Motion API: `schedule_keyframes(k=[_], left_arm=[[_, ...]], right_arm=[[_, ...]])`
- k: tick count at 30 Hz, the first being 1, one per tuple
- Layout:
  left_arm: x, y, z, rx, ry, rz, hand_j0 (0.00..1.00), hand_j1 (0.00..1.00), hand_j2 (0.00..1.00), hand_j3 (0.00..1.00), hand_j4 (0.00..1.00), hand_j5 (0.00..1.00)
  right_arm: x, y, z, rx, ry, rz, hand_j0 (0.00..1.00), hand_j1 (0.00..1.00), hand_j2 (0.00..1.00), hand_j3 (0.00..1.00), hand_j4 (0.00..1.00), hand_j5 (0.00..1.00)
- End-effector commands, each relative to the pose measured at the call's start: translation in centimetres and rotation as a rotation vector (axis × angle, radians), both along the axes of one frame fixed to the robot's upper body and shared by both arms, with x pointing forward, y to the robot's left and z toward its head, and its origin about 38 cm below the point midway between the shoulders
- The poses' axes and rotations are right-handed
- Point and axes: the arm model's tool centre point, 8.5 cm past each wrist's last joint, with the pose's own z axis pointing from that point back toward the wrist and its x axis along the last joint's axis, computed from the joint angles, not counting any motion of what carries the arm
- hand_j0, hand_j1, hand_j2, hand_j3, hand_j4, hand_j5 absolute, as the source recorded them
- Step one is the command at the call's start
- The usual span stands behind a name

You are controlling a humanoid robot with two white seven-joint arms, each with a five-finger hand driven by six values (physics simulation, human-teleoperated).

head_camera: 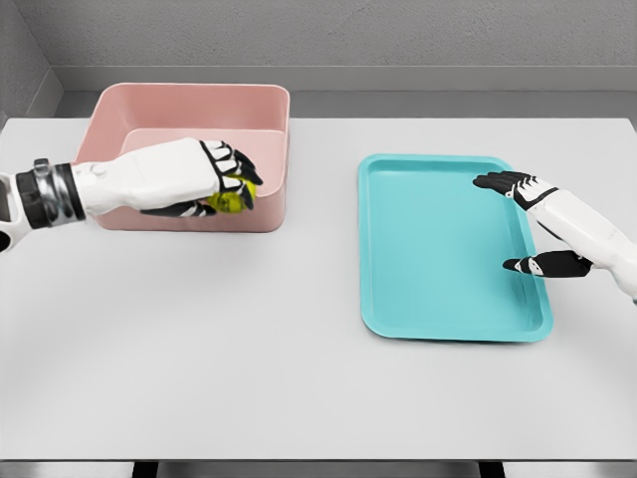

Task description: Put the tennis from the blue tray into the pink basket with both arms

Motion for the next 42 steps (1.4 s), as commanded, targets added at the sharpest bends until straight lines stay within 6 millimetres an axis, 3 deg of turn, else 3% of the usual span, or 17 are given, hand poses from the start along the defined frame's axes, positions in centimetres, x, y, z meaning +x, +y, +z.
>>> schedule_keyframes(k=[1,6,22,23,25,33,35,38,42], left_arm=[[0.7,0.9,0.0,-0.006,0.006,0.034,0.59,0.59,0.59,0.59,0.59,0.59],[2.5,2.8,0.5,-0.019,0.017,0.106,0.59,0.59,0.59,0.59,0.59,0.59],[6.9,5.4,-1.0,-0.055,0.071,0.261,0.63,0.63,0.63,0.63,0.63,0.63],[7.2,5.9,-0.9,-0.056,0.070,0.278,0.68,0.68,0.68,0.68,0.68,0.68],[7.6,5.6,-0.6,-0.082,0.067,0.281,1.00,1.00,1.00,1.00,1.00,1.00],[7.5,5.4,-0.1,-0.142,0.087,0.271,1.00,1.00,1.00,1.00,1.00,1.00],[7.3,6.9,0.4,-0.156,0.088,0.297,1.00,1.00,1.00,1.00,1.00,1.00],[6.6,11.6,2.0,-0.135,0.065,0.384,1.00,1.00,1.00,1.00,1.00,1.00],[6.0,15.6,2.8,-0.093,0.053,0.467,1.00,1.00,1.00,1.00,1.00,1.00]], right_arm=[[0.0,0.0,0.1,0.008,0.000,0.000,1.00,1.00,1.00,1.00,1.00,1.00],[0.0,0.0,0.1,0.008,0.000,0.000,1.00,1.00,1.00,1.00,1.00,1.00],[0.0,0.0,0.1,0.008,0.000,0.000,1.00,1.00,1.00,1.00,1.00,1.00],[0.0,0.0,0.0,0.008,0.002,0.000,1.00,1.00,1.00,1.00,1.00,1.00],[0.0,0.0,0.1,0.008,0.000,0.000,1.00,1.00,1.00,1.00,1.00,1.00],[0.0,-0.1,0.0,0.008,0.002,-0.001,1.00,1.00,1.00,1.00,1.00,1.00],[0.0,-0.1,0.0,0.008,0.003,-0.001,1.00,1.00,1.00,1.00,1.00,1.00],[0.0,-0.1,0.0,0.008,0.001,-0.002,1.00,1.00,1.00,1.00,1.00,1.00],[0.0,-0.1,0.0,0.008,0.001,-0.002,1.00,1.00,1.00,1.00,1.00,1.00]])
